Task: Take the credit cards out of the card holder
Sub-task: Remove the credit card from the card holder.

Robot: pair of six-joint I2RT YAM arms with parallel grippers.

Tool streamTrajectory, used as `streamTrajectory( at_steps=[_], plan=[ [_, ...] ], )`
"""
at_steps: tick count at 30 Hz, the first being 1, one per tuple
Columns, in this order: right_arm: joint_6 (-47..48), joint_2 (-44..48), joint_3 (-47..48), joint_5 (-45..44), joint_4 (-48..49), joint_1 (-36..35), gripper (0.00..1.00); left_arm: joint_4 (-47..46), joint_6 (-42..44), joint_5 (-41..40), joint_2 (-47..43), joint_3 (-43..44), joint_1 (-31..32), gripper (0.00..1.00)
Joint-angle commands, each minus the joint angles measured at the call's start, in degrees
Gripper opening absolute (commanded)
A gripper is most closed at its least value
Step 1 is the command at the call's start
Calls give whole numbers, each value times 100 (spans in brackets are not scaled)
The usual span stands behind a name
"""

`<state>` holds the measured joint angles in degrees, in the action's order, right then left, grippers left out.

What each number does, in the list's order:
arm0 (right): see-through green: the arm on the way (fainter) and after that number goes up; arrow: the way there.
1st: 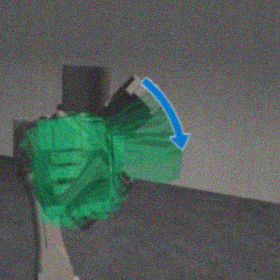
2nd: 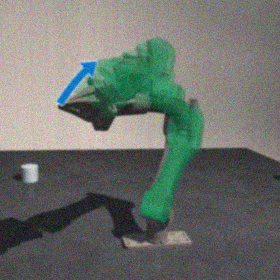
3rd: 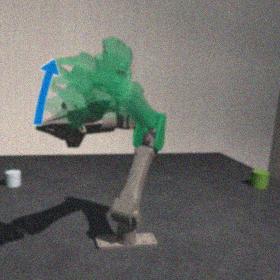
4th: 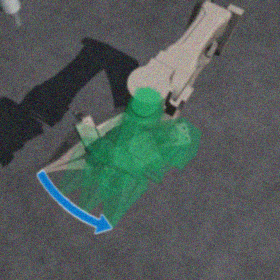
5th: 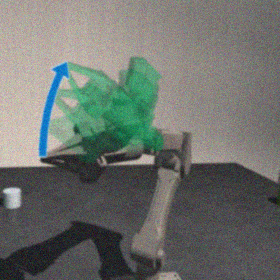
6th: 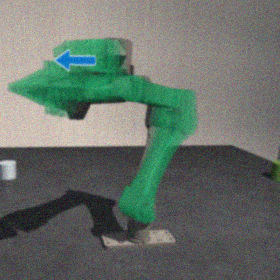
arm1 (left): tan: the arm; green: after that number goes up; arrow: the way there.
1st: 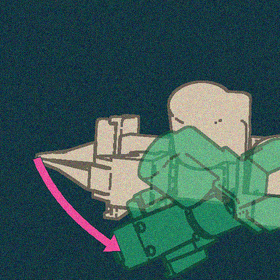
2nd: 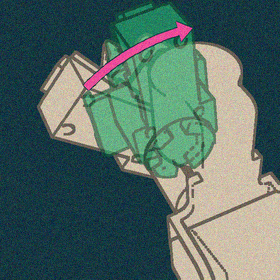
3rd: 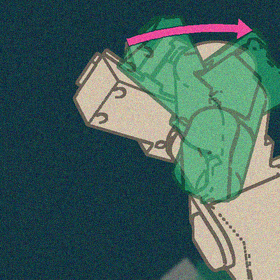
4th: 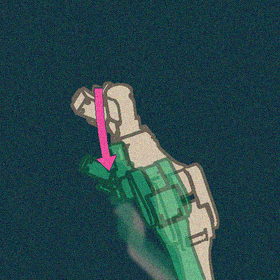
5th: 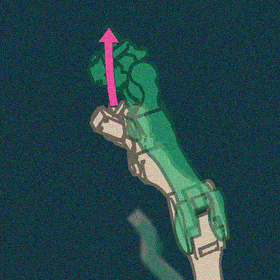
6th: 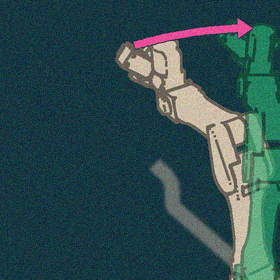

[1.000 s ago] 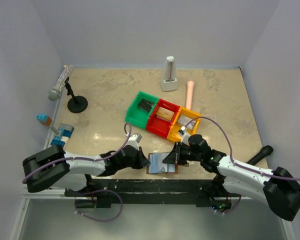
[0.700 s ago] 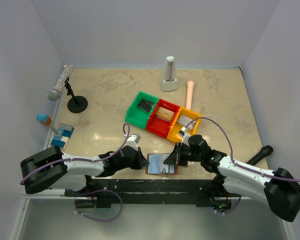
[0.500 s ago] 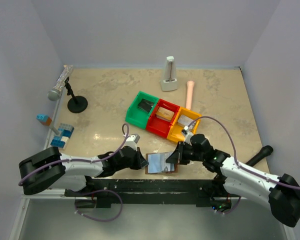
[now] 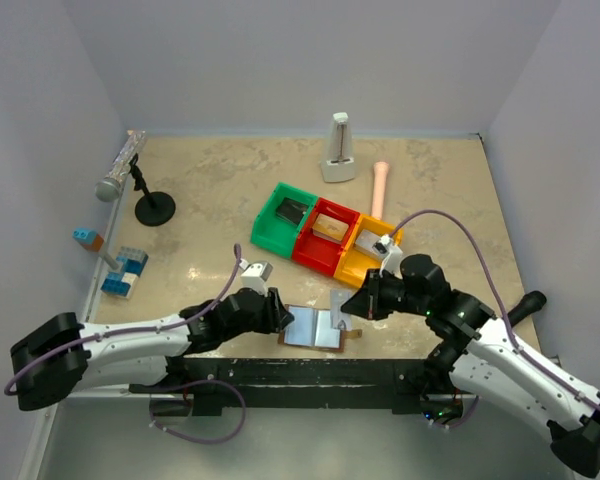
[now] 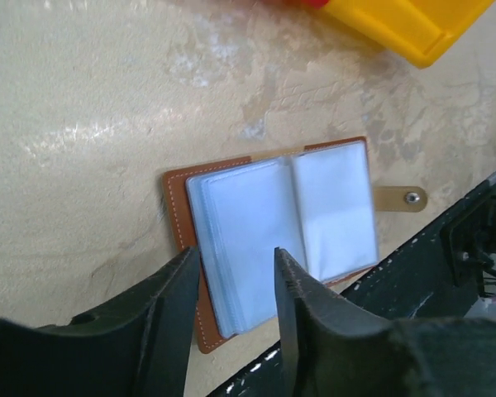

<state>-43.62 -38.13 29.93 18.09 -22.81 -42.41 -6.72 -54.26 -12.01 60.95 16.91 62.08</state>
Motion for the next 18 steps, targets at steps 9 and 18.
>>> streamTrajectory(
  at_steps=[9, 18],
  plan=[
    [1417, -80, 1340, 1301, -981, -4, 0, -1301, 741, 1173, -2350, -301, -618, 65],
    [1364, -248, 1023, 2357, -198, -118, 0, -3544, 619, 3133, -1570, -557, -627, 60]
  ],
)
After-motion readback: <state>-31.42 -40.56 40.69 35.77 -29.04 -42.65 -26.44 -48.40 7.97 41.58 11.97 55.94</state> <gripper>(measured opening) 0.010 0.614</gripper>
